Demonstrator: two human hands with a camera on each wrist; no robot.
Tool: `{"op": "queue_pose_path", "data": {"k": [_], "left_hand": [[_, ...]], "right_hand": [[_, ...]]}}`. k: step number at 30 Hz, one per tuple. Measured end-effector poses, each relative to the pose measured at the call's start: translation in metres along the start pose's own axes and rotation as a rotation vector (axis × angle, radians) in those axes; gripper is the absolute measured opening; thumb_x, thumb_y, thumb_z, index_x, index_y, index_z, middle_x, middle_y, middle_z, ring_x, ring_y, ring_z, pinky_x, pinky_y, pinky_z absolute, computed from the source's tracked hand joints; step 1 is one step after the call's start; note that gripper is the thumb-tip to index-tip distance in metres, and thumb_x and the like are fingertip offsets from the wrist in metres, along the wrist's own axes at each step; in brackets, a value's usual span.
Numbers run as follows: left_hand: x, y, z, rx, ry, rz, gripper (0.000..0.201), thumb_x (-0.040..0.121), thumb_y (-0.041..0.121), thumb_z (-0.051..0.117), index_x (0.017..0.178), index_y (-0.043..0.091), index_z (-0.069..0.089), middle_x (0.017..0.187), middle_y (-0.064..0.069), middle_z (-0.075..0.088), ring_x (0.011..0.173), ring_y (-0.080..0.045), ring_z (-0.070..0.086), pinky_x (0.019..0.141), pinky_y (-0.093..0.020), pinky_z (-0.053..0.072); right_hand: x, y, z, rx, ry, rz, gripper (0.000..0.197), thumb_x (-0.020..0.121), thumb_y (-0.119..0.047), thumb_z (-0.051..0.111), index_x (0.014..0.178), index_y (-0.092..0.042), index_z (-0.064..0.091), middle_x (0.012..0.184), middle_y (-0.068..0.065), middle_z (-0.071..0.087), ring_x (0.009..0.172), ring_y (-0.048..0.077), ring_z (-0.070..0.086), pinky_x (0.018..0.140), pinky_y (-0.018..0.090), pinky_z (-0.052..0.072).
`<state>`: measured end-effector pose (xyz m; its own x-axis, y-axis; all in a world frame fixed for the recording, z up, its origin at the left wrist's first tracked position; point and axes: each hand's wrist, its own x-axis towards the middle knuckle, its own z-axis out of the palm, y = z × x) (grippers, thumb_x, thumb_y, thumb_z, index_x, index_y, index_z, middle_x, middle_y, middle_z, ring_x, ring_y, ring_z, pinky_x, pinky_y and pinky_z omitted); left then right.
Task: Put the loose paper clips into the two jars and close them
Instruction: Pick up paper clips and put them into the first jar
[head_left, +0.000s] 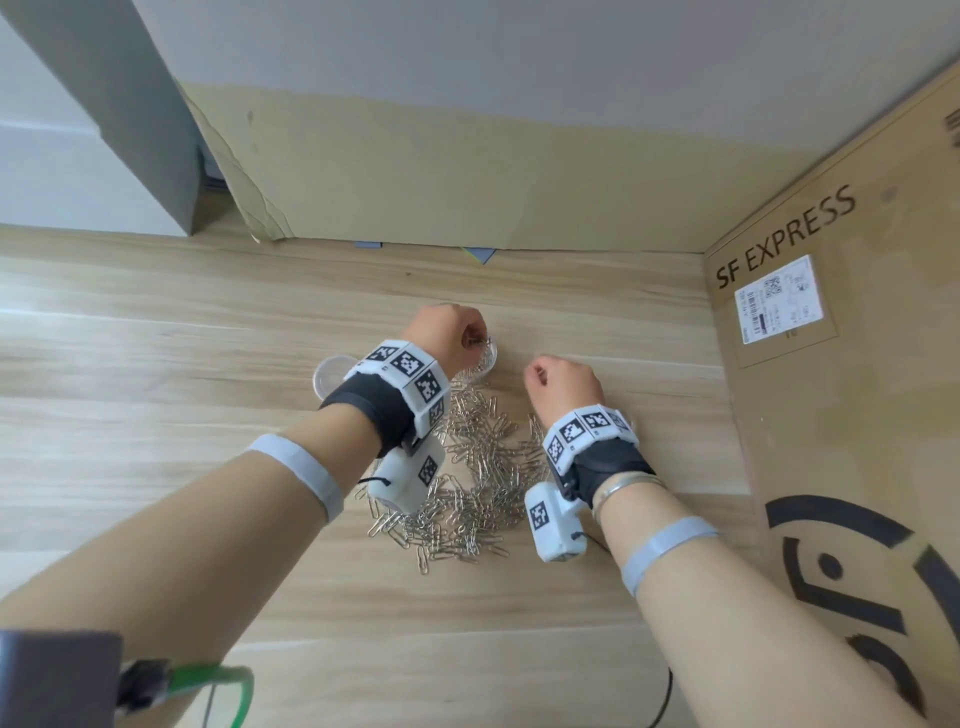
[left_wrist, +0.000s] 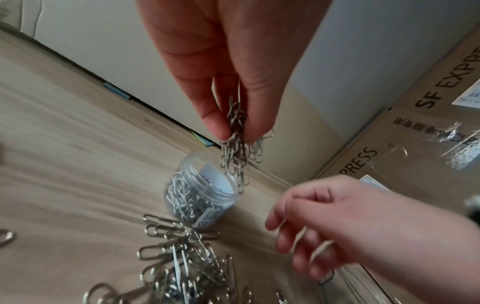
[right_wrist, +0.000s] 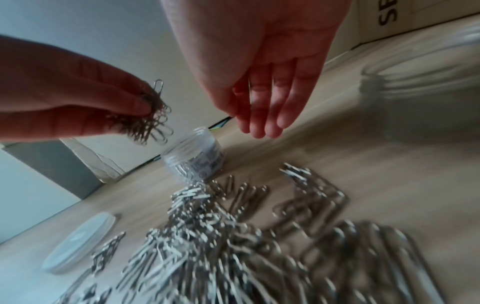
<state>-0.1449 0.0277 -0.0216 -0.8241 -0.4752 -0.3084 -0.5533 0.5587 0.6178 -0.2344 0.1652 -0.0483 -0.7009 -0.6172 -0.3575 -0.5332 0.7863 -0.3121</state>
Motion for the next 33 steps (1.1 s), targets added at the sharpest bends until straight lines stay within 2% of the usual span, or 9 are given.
{"op": "queue_pose_path", "data": {"k": [5, 8, 15, 20, 23, 25, 27, 29, 33], "left_hand": [[0.014, -0.003, 0.007, 0.049, 0.004, 0.011, 0.021, 0.084, 0.007, 0.058, 0.104, 0.007, 0.064, 0.108, -0.011, 0.066, 0.097, -0.025, 0.060, 0.076, -0.022, 0.040], [0.015, -0.009, 0.013, 0.091, -0.011, 0.014, 0.019, 0.084, 0.009, 0.059, 0.102, 0.008, 0.065, 0.106, -0.012, 0.064, 0.095, -0.026, 0.060, 0.074, -0.024, 0.041], [0.009, -0.005, 0.007, 0.046, -0.024, 0.002, 0.029, 0.089, 0.010, 0.056, 0.117, 0.013, 0.062, 0.117, -0.006, 0.068, 0.104, -0.021, 0.064, 0.090, -0.026, 0.047], [-0.006, -0.007, 0.004, 0.006, 0.162, -0.083, 0.018, 0.093, 0.013, 0.041, 0.102, 0.008, 0.056, 0.082, -0.010, 0.068, 0.067, -0.026, 0.060, 0.057, -0.026, 0.042], [-0.024, -0.012, 0.016, 0.107, 0.049, -0.168, 0.018, 0.095, 0.016, 0.035, 0.096, 0.009, 0.052, 0.063, 0.000, 0.053, 0.050, -0.014, 0.048, 0.043, -0.021, 0.035], [-0.034, -0.013, 0.028, 0.181, -0.080, -0.183, 0.022, 0.095, 0.016, 0.034, 0.099, 0.008, 0.054, 0.072, -0.002, 0.055, 0.059, -0.016, 0.054, 0.049, -0.023, 0.044], [-0.041, -0.016, 0.037, 0.210, -0.166, -0.170, 0.025, 0.094, 0.011, 0.039, 0.112, 0.012, 0.055, 0.103, -0.008, 0.059, 0.089, -0.024, 0.060, 0.074, -0.032, 0.054], [-0.046, -0.020, 0.044, 0.203, -0.220, -0.126, 0.042, 0.090, 0.004, 0.044, 0.127, 0.023, 0.050, 0.127, -0.003, 0.051, 0.111, -0.025, 0.054, 0.092, -0.035, 0.051], [-0.052, -0.024, 0.048, 0.182, -0.296, -0.037, 0.043, 0.086, 0.013, 0.057, 0.127, 0.026, 0.050, 0.127, -0.002, 0.050, 0.115, -0.024, 0.053, 0.095, -0.032, 0.045]], "right_hand": [[-0.013, 0.009, 0.011, 0.015, -0.071, 0.003, 0.026, 0.094, -0.021, 0.044, 0.086, -0.015, 0.068, 0.070, 0.010, 0.066, 0.061, 0.022, 0.056, 0.056, 0.027, 0.043], [-0.016, 0.012, 0.012, 0.022, -0.105, -0.023, 0.026, 0.092, -0.018, 0.044, 0.087, -0.013, 0.069, 0.078, 0.012, 0.072, 0.069, 0.028, 0.063, 0.060, 0.031, 0.047], [-0.016, 0.013, 0.012, 0.019, -0.082, -0.026, 0.026, 0.093, -0.018, 0.045, 0.091, -0.013, 0.071, 0.080, 0.011, 0.073, 0.075, 0.030, 0.067, 0.066, 0.033, 0.053], [-0.018, 0.014, 0.011, 0.036, -0.098, 0.013, 0.022, 0.092, -0.012, 0.048, 0.105, -0.010, 0.065, 0.106, 0.009, 0.066, 0.095, 0.024, 0.063, 0.090, 0.035, 0.051], [-0.022, 0.012, 0.012, 0.004, -0.153, 0.032, 0.027, 0.090, -0.008, 0.048, 0.115, -0.007, 0.058, 0.120, 0.012, 0.057, 0.105, 0.024, 0.058, 0.093, 0.029, 0.044], [-0.028, 0.005, 0.016, 0.004, -0.174, 0.032, 0.028, 0.091, -0.007, 0.048, 0.118, -0.006, 0.054, 0.124, 0.012, 0.053, 0.107, 0.023, 0.057, 0.090, 0.026, 0.043], [-0.035, -0.006, 0.022, 0.011, -0.192, 0.015, 0.028, 0.091, -0.007, 0.048, 0.119, -0.006, 0.053, 0.127, 0.011, 0.051, 0.110, 0.023, 0.055, 0.092, 0.025, 0.042], [-0.041, -0.016, 0.030, 0.021, -0.215, -0.017, 0.030, 0.091, -0.008, 0.049, 0.120, -0.007, 0.053, 0.128, 0.011, 0.051, 0.113, 0.023, 0.053, 0.095, 0.026, 0.041], [-0.046, -0.025, 0.034, 0.046, -0.262, -0.074, 0.032, 0.088, -0.012, 0.054, 0.120, -0.010, 0.056, 0.125, 0.009, 0.054, 0.114, 0.024, 0.053, 0.097, 0.029, 0.041]]}}
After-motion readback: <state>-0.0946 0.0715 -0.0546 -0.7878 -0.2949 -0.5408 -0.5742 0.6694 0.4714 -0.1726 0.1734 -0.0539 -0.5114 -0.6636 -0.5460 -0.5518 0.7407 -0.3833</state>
